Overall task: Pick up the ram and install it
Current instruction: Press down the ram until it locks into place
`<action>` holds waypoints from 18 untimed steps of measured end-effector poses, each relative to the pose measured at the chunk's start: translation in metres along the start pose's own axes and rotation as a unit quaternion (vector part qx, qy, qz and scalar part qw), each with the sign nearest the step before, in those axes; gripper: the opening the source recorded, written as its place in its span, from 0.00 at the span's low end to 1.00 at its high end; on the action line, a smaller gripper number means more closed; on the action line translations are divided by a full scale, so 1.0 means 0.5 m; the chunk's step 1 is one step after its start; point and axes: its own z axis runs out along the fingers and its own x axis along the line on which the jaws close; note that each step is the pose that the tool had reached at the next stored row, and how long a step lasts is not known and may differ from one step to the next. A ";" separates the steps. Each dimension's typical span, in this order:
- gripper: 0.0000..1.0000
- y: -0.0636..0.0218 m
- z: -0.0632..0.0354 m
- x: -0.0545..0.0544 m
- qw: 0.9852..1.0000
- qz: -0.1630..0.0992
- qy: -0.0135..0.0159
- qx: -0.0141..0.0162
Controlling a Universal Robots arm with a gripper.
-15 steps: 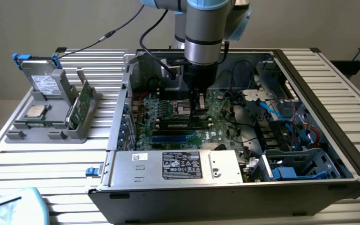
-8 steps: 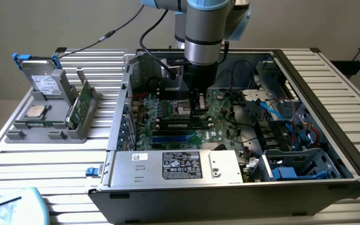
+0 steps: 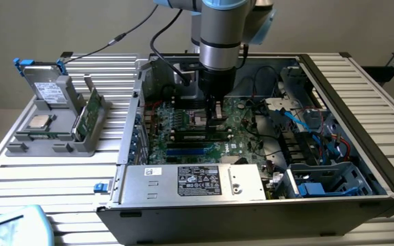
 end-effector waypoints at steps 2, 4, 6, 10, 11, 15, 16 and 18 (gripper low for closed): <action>0.11 0.005 0.000 0.000 1.000 0.000 0.000 0.000; 0.11 0.011 0.000 -0.001 1.000 0.000 0.000 0.000; 0.11 0.017 0.000 -0.001 1.000 0.000 0.000 0.000; 0.11 0.028 0.000 -0.002 1.000 0.001 0.000 0.000; 0.11 0.030 0.000 -0.002 1.000 0.001 0.000 0.000; 0.11 0.032 0.001 -0.002 1.000 0.001 0.000 0.000; 0.11 0.033 0.003 -0.002 1.000 0.001 0.000 0.001; 0.11 0.033 0.006 -0.002 1.000 0.001 0.001 0.002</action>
